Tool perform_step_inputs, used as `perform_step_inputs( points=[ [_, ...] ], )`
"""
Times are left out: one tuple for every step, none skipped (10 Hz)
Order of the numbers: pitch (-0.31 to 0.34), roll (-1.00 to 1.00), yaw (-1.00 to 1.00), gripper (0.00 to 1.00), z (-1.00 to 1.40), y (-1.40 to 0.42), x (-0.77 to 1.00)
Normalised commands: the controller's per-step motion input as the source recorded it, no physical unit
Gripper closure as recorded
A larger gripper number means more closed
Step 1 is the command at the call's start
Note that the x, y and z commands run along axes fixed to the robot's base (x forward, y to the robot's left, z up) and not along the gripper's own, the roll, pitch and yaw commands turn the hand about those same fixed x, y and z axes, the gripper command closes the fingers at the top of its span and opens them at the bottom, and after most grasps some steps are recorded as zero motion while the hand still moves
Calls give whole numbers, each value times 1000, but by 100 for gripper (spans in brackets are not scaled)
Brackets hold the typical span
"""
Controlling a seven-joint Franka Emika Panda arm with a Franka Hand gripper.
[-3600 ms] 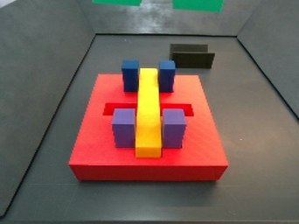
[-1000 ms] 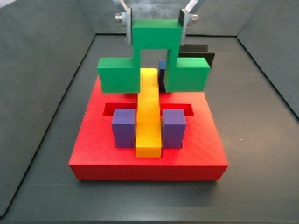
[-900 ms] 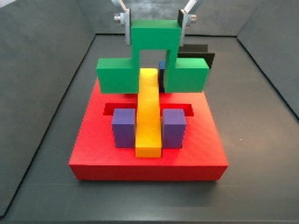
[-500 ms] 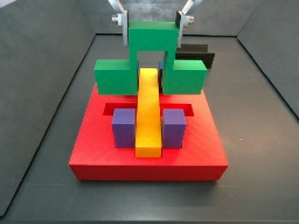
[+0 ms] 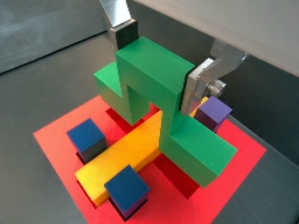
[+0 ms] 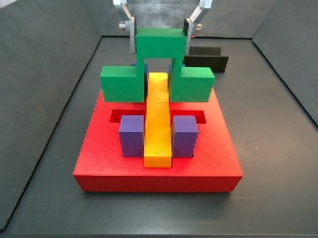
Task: Pick up the green object. Move up. Place the green object on the fixture. Regrasp the green object. Move to above the board. Insert the green object.
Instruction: Insert the green object.
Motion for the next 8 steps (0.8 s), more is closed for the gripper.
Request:
perform_step_inputs(
  points=[
    [-10,-14,0,100,-189,29,0],
    [-24,-61,0,100,-266,0,0],
    [-19,-71,0,100,-226,0,57],
    [-11,-87,0,100,-169,0,80],
    [-1,-90,0,100,-117,0,80],
    [0,-87,0,100,-74,0,60],
    [0,-73,0,100,-17,0,26],
    [0,-73,0,100,0,0,51]
  ],
)
